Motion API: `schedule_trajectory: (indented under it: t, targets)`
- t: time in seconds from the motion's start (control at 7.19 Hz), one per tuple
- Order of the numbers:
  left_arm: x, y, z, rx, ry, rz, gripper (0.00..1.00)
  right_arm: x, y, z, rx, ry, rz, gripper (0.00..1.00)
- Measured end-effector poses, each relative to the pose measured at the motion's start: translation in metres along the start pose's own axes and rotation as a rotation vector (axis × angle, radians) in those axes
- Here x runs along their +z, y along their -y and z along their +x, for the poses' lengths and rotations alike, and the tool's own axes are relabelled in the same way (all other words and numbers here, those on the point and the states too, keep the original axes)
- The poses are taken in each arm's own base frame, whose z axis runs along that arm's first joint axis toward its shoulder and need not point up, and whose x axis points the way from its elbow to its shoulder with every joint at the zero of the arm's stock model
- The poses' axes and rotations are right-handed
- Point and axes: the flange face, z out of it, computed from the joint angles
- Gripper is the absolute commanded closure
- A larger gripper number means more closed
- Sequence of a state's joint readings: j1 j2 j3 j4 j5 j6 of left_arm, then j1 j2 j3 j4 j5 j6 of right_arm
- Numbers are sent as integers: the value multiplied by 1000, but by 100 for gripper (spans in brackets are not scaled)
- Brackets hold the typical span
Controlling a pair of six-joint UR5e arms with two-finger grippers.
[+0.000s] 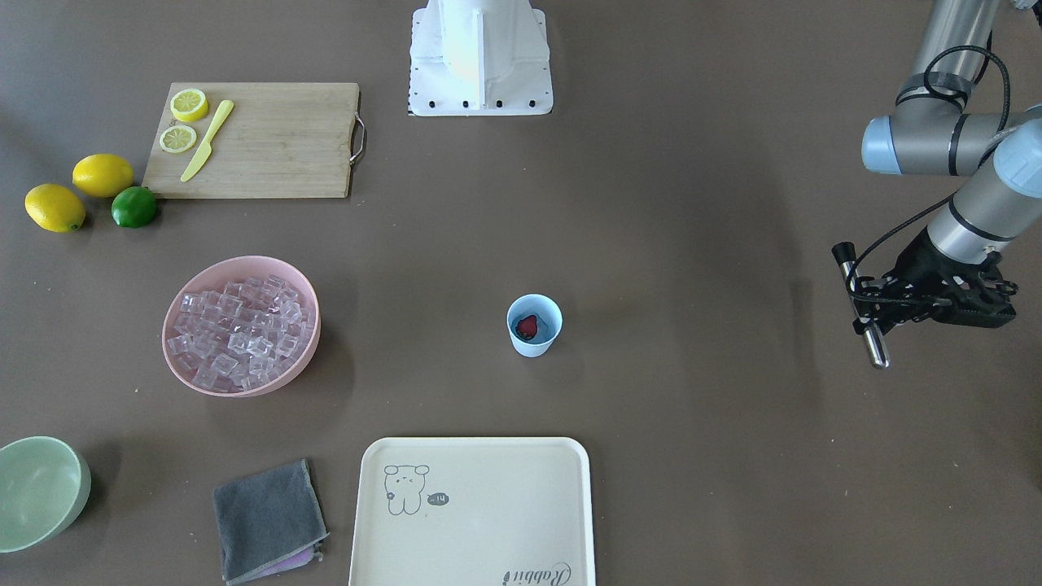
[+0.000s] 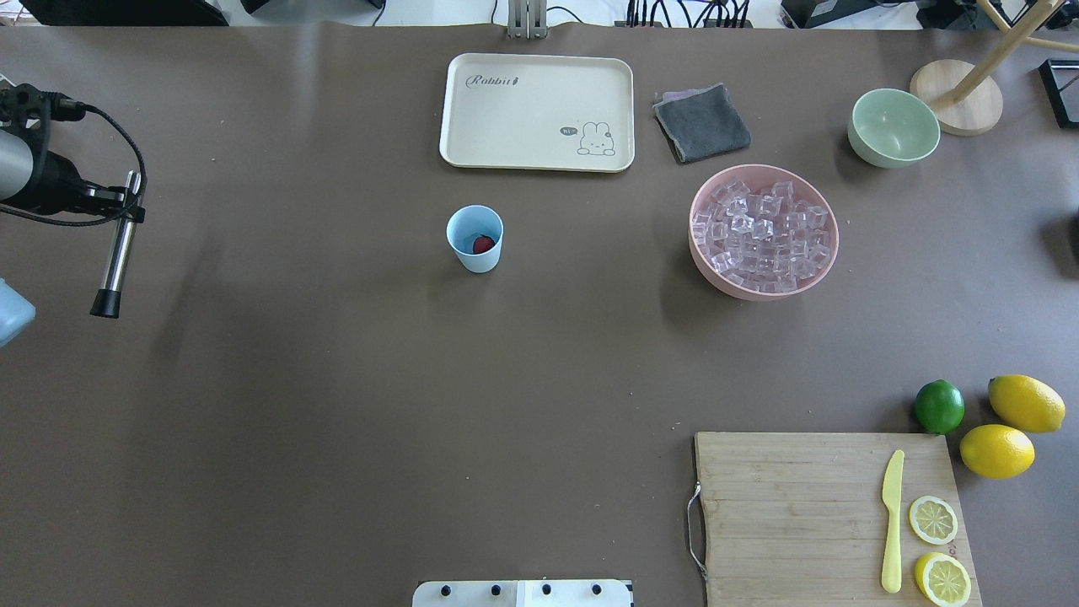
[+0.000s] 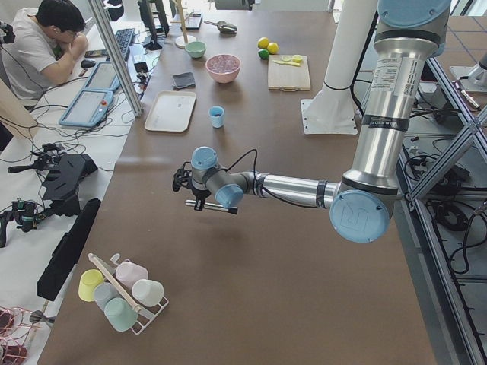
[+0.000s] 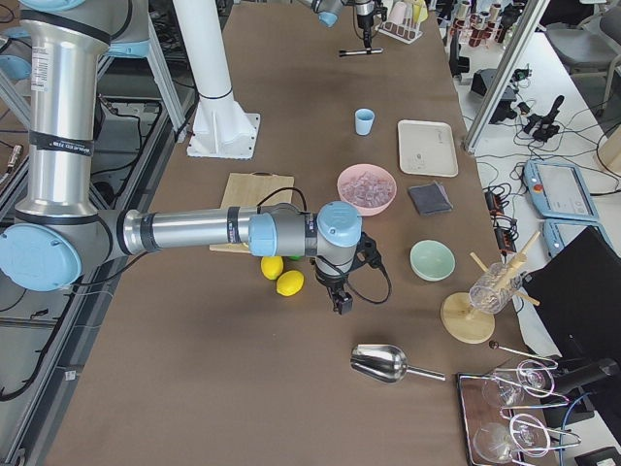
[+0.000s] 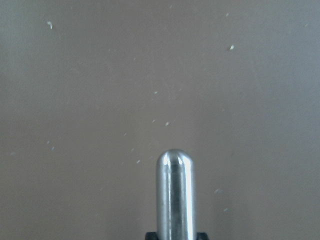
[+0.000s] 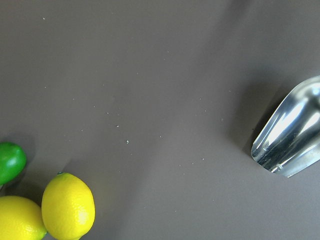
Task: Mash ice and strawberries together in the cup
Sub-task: 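Lift the muddler with the left gripper and carry it over the cup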
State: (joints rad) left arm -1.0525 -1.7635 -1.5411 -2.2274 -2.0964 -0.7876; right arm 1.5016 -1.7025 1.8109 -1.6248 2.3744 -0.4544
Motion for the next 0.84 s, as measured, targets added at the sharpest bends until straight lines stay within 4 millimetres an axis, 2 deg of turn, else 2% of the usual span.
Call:
schedule_trajectory:
  t: [0.28,0.42,0.56,0.84]
  targets:
    - [-43,29,80,-65,-63,157,100,-9,6,-9,-15,13,26,1]
    - [-55,34,123,-87,-83,244,100,-10,8,-10,-18,16,30,1]
    - [-55,32,171,-93,-96,328,100,-12,9,-12,-21,18,35,1]
    - [-45,15,277,-98,-142,472,100,-13,11,-12,-24,24,42,1]
